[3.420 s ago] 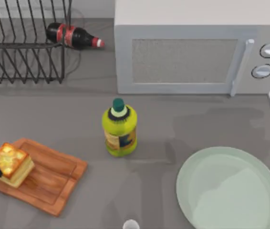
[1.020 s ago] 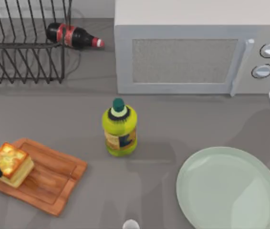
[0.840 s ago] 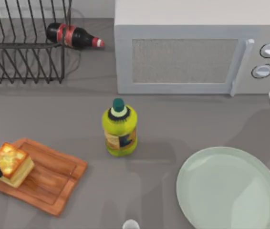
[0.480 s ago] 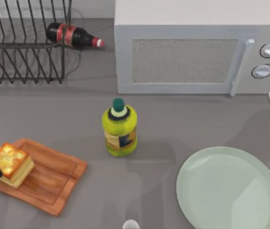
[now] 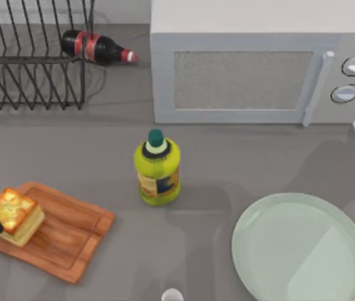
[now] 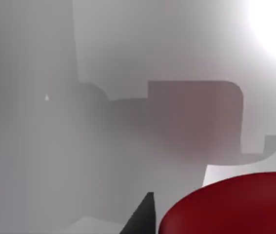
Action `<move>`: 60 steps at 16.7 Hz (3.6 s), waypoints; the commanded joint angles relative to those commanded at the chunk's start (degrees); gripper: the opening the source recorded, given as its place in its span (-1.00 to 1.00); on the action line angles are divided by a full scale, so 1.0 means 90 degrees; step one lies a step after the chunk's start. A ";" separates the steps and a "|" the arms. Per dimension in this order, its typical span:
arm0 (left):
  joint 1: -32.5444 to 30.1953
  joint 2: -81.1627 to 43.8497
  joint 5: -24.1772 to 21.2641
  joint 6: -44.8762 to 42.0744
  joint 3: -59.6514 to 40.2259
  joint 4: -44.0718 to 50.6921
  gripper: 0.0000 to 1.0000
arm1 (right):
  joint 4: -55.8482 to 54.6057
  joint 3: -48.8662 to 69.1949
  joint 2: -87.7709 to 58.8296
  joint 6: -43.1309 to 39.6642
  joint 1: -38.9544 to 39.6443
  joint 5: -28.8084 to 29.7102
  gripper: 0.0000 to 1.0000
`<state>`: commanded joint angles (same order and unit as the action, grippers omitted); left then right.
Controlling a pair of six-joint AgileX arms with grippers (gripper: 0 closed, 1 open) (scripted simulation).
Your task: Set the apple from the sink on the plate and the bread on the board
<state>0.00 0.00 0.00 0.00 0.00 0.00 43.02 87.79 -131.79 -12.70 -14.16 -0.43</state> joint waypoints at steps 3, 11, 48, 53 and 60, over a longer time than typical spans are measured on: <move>0.0000 0.0000 0.0000 0.0000 0.0000 0.0000 1.00 | 0.0887 0.0324 0.0475 -0.0007 -0.0002 -0.0005 -1.00; 0.0000 0.0000 0.0000 0.0000 0.0000 0.0000 1.00 | 0.1242 0.0512 0.0792 0.0048 0.0023 -0.0011 -1.00; 0.0000 0.0000 0.0000 0.0000 0.0000 0.0000 1.00 | 0.2812 -0.1906 0.4386 0.5337 0.5431 0.0047 -0.25; 0.0000 0.0000 0.0000 0.0000 0.0000 0.0000 1.00 | 0.2812 -0.1906 0.4386 0.5337 0.5431 0.0047 0.51; 0.0000 0.0000 0.0000 0.0000 0.0000 0.0000 1.00 | 0.2812 -0.1906 0.4386 0.5337 0.5431 0.0047 1.00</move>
<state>0.00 0.00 0.00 0.00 0.00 0.00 68.33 70.64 -92.31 35.33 34.72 0.00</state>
